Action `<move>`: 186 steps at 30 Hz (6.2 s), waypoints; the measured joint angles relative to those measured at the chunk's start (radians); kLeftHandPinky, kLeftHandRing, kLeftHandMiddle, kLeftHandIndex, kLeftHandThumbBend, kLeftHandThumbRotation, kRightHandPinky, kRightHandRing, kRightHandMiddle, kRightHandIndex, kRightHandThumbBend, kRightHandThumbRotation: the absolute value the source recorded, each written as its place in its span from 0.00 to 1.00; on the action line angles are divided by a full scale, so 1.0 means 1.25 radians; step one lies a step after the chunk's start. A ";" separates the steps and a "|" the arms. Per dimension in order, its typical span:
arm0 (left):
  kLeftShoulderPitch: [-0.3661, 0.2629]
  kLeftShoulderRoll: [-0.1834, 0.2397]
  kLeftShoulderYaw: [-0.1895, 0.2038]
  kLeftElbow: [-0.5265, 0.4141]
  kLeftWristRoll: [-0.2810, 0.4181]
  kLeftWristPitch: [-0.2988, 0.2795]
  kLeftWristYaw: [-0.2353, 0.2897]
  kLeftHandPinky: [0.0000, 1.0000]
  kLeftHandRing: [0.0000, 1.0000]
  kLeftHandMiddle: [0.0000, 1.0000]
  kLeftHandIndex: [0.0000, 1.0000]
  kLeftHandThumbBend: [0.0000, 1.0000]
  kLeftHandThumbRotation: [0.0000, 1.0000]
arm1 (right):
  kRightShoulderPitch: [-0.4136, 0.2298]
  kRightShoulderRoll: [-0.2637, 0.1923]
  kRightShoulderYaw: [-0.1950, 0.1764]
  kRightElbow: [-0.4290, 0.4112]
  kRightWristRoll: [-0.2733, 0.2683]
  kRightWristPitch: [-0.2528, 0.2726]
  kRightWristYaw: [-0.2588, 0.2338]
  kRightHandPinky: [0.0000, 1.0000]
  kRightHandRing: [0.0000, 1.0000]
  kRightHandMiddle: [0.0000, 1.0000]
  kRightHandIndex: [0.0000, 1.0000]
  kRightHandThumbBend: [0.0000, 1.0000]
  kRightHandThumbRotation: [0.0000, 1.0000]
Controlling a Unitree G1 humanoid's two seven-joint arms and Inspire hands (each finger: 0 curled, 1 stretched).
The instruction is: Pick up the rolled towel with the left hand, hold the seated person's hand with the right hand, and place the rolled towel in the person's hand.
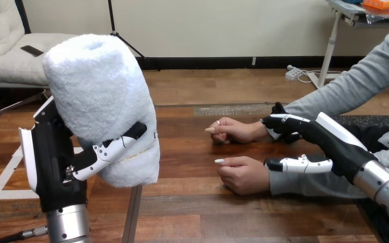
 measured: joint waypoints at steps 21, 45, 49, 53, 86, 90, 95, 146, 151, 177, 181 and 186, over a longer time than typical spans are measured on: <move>0.003 -0.014 0.000 0.000 -0.001 0.014 -0.012 0.29 0.33 0.40 0.43 0.57 0.00 | -0.091 -0.006 0.098 0.154 -0.124 0.039 -0.047 0.78 0.89 0.90 0.89 1.00 0.48; 0.003 -0.016 0.000 0.000 -0.001 0.015 -0.022 0.30 0.33 0.39 0.43 0.57 0.00 | -0.195 0.003 0.205 0.271 -0.225 0.108 -0.123 0.74 0.87 0.89 0.88 1.00 0.44; 0.003 -0.016 0.000 0.000 -0.001 0.015 -0.022 0.30 0.33 0.40 0.43 0.58 0.00 | -0.208 0.008 0.222 0.286 -0.237 0.123 -0.129 0.74 0.86 0.89 0.87 1.00 0.42; 0.003 -0.016 0.000 0.000 -0.003 0.015 -0.024 0.30 0.34 0.40 0.43 0.58 0.00 | -0.219 0.013 0.234 0.296 -0.244 0.134 -0.139 0.73 0.86 0.88 0.86 1.00 0.41; 0.009 -0.016 0.002 0.000 -0.002 0.018 -0.033 0.28 0.33 0.40 0.43 0.58 0.00 | -0.289 0.059 0.314 0.335 -0.292 0.216 -0.169 0.72 0.84 0.84 0.82 1.00 0.28; 0.009 -0.016 0.002 0.000 -0.002 0.018 -0.033 0.28 0.33 0.40 0.43 0.58 0.00 | -0.294 0.062 0.319 0.340 -0.297 0.219 -0.171 0.68 0.80 0.82 0.80 1.00 0.24; 0.009 -0.016 0.003 0.000 -0.002 0.018 -0.033 0.28 0.33 0.40 0.43 0.58 0.00 | -0.298 0.064 0.323 0.343 -0.298 0.220 -0.171 0.66 0.78 0.81 0.78 1.00 0.22; 0.009 -0.016 0.021 0.000 -0.004 0.018 -0.035 0.29 0.34 0.40 0.44 0.58 0.00 | -0.323 0.075 0.355 0.344 -0.301 0.216 -0.157 0.42 0.47 0.52 0.56 0.72 0.21; 0.009 -0.016 0.024 0.000 -0.004 0.018 -0.035 0.30 0.34 0.40 0.44 0.59 0.00 | -0.322 0.075 0.356 0.347 -0.300 0.203 -0.156 0.41 0.45 0.50 0.53 0.68 0.22; 0.009 -0.016 0.032 0.000 -0.004 0.018 -0.037 0.30 0.34 0.40 0.44 0.60 0.00 | -0.312 0.076 0.353 0.348 -0.292 0.154 -0.175 0.23 0.27 0.33 0.34 0.54 0.24; 0.009 -0.016 0.032 0.000 -0.004 0.018 -0.037 0.30 0.34 0.40 0.44 0.60 0.00 | -0.310 0.076 0.352 0.348 -0.288 0.148 -0.178 0.20 0.24 0.30 0.31 0.53 0.25; 0.009 -0.016 0.032 0.000 -0.004 0.018 -0.037 0.29 0.34 0.40 0.44 0.60 0.00 | -0.310 0.076 0.352 0.348 -0.285 0.142 -0.181 0.19 0.23 0.29 0.30 0.52 0.25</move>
